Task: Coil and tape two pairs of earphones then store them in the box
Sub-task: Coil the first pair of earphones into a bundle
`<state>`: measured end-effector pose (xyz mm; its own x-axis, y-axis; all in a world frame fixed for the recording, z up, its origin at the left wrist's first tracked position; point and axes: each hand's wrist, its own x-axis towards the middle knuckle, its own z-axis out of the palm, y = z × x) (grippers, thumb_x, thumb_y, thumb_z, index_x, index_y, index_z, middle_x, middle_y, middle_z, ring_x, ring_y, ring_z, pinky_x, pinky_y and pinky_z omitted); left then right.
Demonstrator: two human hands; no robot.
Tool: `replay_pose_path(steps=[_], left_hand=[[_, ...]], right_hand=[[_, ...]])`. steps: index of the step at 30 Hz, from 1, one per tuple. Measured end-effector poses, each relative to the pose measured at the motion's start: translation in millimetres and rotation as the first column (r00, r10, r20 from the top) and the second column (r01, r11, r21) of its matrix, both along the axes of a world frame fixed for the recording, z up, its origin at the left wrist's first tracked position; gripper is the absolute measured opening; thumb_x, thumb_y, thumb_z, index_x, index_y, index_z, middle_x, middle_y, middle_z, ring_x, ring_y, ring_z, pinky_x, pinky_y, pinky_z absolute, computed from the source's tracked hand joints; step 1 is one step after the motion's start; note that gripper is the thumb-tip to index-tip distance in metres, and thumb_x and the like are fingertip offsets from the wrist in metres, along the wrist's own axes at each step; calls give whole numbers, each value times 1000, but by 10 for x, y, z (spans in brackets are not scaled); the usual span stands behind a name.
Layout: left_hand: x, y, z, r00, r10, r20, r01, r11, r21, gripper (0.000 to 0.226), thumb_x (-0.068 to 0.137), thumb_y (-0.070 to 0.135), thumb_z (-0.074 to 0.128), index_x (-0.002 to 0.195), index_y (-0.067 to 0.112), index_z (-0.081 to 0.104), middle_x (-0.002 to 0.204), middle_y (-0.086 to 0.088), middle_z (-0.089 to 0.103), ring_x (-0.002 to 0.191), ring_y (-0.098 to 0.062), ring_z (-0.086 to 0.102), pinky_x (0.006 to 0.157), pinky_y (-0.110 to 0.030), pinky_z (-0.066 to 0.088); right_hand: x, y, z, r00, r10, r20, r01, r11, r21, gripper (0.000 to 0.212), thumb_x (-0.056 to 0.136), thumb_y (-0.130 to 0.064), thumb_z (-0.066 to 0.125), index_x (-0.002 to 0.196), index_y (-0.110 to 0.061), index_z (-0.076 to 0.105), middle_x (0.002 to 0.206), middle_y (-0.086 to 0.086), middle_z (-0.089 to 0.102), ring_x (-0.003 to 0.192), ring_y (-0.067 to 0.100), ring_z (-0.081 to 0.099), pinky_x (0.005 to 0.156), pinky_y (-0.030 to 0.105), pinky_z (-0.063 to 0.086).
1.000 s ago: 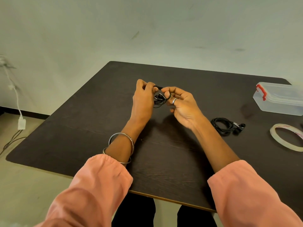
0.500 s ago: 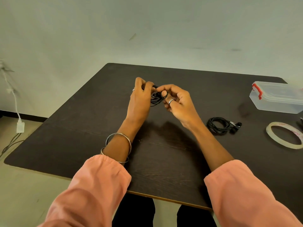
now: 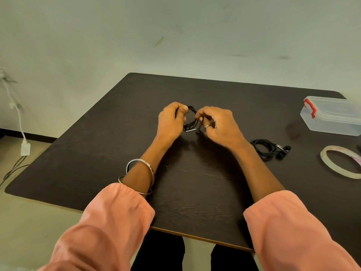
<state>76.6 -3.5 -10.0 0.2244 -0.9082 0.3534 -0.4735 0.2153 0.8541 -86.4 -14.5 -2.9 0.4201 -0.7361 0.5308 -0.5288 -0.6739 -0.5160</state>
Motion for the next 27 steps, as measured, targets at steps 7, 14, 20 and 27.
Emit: replay_pose_path(steps=[7,14,20,27], left_hand=[[61,7,33,998,52,-34,-53,998,-36,19,101,20,46,95,10,61,68,6,56,52,-1,48,48,-11,38],[53,59,108,971,-78,-226,76,997,-15,22,99,24,50,87,16,66,70,8,61,62,-2,55,51,-16,41],[23,118,148,929,-172,-327,212,973,91,26,98,24,51,81,12,67,65,4,59,59,-9,56,52,-26,46],[56,133,159,876,-211,-433,321,926,199,28,98,20,53,81,7,70,69,-2,63,61,-12,57,60,-26,50]], right_hand=[[-117,-21,48,988,71,-134,-65,997,51,37,66,15,45,72,-11,71,94,5,62,71,15,59,57,20,44],[45,60,101,915,-49,400,-70,958,279,17,90,-8,59,106,-15,62,103,3,68,97,13,65,82,26,53],[13,87,130,913,9,407,-261,779,570,53,79,-4,75,125,-19,54,98,11,71,89,20,71,80,31,58],[-271,38,201,836,-91,541,-302,746,593,18,83,7,65,97,-4,71,76,9,71,63,15,64,65,23,54]])
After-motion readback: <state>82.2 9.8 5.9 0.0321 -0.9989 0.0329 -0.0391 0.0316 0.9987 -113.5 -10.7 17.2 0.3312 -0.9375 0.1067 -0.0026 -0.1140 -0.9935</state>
